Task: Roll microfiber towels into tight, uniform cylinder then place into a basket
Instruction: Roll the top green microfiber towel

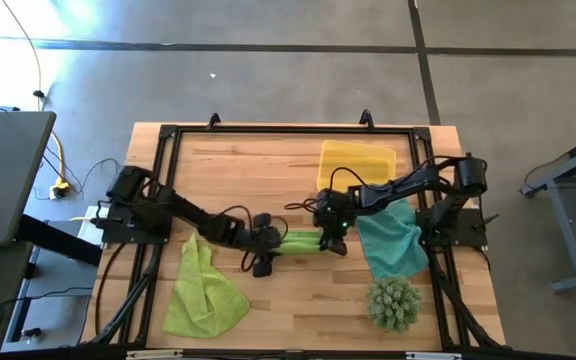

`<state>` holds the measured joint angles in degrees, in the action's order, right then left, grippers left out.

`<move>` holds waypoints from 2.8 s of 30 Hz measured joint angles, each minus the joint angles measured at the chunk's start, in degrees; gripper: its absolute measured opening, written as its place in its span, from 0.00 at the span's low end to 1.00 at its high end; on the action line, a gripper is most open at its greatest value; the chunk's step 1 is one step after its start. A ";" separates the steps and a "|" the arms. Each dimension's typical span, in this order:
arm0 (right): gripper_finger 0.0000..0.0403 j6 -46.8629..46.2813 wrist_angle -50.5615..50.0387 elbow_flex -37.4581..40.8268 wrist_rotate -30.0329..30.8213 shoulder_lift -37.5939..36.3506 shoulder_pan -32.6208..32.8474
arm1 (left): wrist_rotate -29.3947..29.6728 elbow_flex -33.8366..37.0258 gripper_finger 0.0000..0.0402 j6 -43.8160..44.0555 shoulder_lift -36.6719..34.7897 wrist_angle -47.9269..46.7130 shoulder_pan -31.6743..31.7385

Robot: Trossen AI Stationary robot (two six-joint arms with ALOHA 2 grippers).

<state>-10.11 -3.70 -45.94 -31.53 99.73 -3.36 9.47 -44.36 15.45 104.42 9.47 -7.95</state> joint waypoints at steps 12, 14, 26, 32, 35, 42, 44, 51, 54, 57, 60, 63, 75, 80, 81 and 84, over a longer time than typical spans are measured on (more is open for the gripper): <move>0.33 31.73 -2.22 0.03 20.74 -10.15 10.89 | -13.82 0.00 0.33 22.18 0.00 -0.31 6.52; 0.32 35.73 -1.43 0.01 27.78 -10.05 14.22 | -15.94 0.02 0.33 23.93 0.05 -0.22 7.47; 0.31 30.50 1.13 -0.06 50.38 -1.86 18.51 | -20.82 0.22 0.33 27.49 0.23 0.84 9.44; 0.31 26.53 1.70 -0.27 49.99 1.28 17.81 | -20.80 0.24 0.33 28.05 0.26 1.10 9.42; 0.31 21.41 1.56 -0.45 49.43 2.22 16.96 | -21.43 0.24 0.33 26.79 -0.09 1.05 9.42; 0.23 13.27 -0.09 -0.45 37.25 2.33 13.14 | -21.41 0.48 0.33 17.00 -3.43 -1.39 9.33; 0.17 11.28 -0.23 -0.45 34.10 2.31 11.86 | -21.44 0.50 0.33 14.07 -5.35 -3.25 9.29; 0.02 4.24 -0.28 -0.43 20.77 2.39 6.67 | -17.63 0.46 0.33 3.53 -12.27 -8.54 7.76; 0.03 0.13 -0.47 -0.21 12.46 2.60 4.12 | -12.39 0.35 0.33 -3.98 -13.75 -5.72 5.13; 0.04 -2.71 -0.35 -0.11 5.16 2.74 1.69 | -5.99 0.37 0.33 -10.90 -13.15 -1.21 1.87; 0.03 -5.50 -0.16 0.05 -0.67 2.86 -0.20 | -1.89 0.32 0.33 -15.83 -10.12 2.98 -1.14; 0.02 -7.82 -0.21 0.05 -2.95 2.88 -1.39 | 1.08 0.35 0.34 -16.27 -6.55 6.30 -3.17; 0.03 -8.84 0.10 -0.01 -2.56 2.77 -1.46 | 12.59 0.11 0.38 -14.84 2.24 8.76 -4.80; 0.13 -2.59 0.09 -0.01 -2.27 2.33 -1.46 | 9.88 -0.04 0.38 -7.87 2.17 5.46 -4.81; 0.16 -1.20 0.10 -0.01 -2.05 2.07 -1.51 | 9.76 -0.07 0.38 -6.34 2.10 5.17 -4.81; 0.25 3.90 -0.40 -0.01 -1.46 0.21 -1.84 | 9.18 -0.07 0.38 -2.82 2.07 4.80 -4.78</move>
<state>-6.21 -4.11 -45.95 -32.99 99.94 -5.19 18.65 -44.42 12.63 106.50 14.27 -12.73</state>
